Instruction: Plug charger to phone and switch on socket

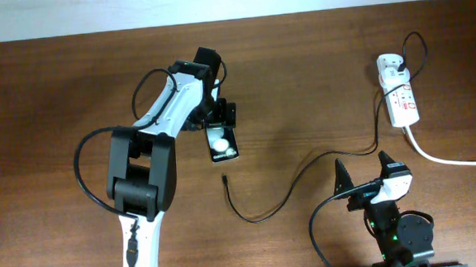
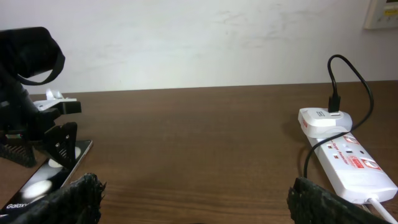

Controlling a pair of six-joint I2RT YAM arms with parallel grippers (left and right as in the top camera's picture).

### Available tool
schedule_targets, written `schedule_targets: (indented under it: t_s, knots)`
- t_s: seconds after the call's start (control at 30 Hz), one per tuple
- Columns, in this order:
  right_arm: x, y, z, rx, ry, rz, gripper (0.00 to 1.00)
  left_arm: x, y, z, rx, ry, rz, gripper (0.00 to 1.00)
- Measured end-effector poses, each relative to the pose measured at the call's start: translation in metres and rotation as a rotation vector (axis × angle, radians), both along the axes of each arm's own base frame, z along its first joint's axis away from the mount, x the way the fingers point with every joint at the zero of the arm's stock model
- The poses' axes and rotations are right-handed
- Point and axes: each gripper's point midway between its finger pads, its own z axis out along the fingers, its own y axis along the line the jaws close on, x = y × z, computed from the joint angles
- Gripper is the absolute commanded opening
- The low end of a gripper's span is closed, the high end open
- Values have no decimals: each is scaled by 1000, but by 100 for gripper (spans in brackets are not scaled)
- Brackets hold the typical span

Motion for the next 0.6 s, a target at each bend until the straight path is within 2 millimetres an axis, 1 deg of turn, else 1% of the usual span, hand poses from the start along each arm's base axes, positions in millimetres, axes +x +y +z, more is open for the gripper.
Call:
schedule_targets:
  t_s: [0.6]
  knots:
    - [0, 0, 0, 0, 0, 0, 99, 0, 0, -2, 4, -21, -7, 99]
